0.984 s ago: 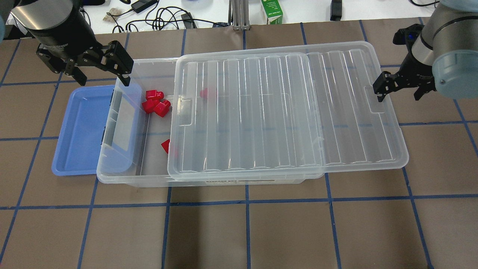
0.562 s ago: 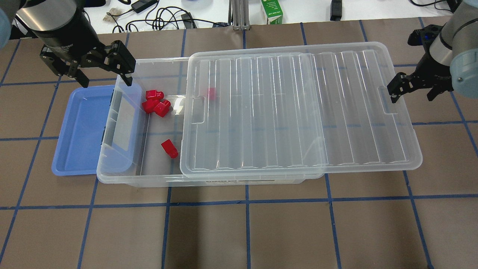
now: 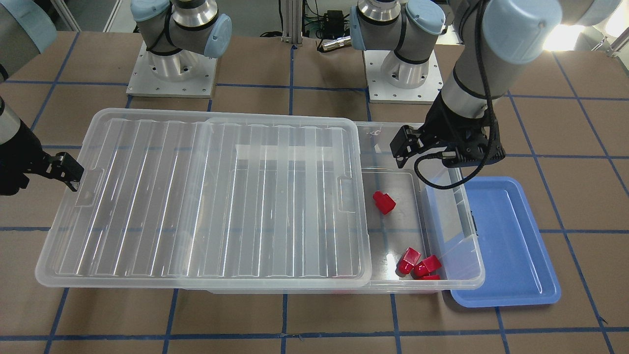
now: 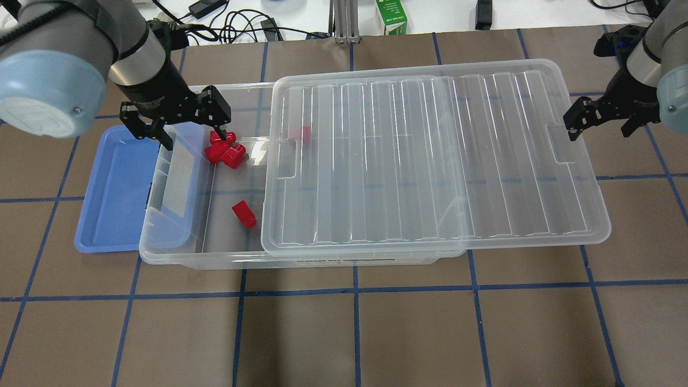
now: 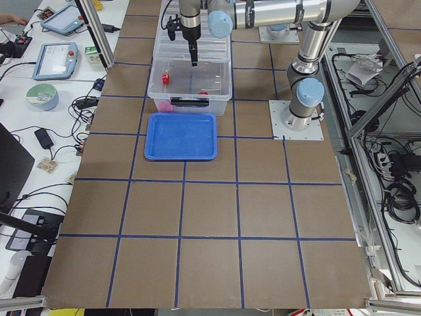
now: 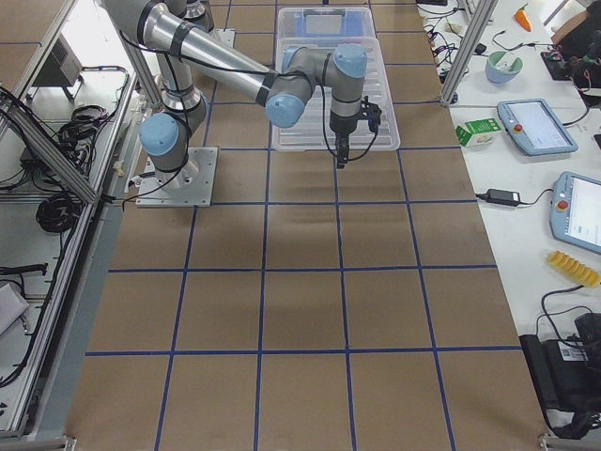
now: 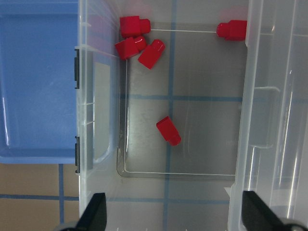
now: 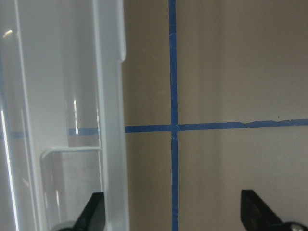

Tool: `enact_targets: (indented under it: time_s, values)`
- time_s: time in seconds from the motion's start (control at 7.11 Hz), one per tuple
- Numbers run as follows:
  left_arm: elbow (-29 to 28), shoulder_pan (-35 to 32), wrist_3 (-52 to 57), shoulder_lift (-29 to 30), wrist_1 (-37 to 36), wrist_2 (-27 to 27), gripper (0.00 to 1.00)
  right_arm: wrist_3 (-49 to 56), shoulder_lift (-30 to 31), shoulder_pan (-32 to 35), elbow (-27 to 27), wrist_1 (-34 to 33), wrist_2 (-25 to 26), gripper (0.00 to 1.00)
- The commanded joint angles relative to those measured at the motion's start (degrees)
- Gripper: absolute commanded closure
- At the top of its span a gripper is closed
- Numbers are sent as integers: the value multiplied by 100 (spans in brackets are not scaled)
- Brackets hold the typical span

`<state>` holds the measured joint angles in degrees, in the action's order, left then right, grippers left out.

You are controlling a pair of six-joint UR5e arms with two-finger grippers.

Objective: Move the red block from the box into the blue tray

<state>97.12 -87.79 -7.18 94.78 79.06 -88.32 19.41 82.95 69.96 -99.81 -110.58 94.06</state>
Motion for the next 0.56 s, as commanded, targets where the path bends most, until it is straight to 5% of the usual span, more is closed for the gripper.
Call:
enact_targets:
  time_s: [0.0, 0.14, 0.42]
  values:
    - [1120, 43, -623, 67, -1256, 69, 0, -59, 281, 78, 993, 1328, -28, 0]
    - [1386, 34, -705, 189, -1714, 113, 0, -225, 465, 331, 1355, 1920, -420, 0]
    - [1493, -1, -1127, 356, -1788, 96, 0, -1129, 555, 1347, 1491, 1944, -573, 0]
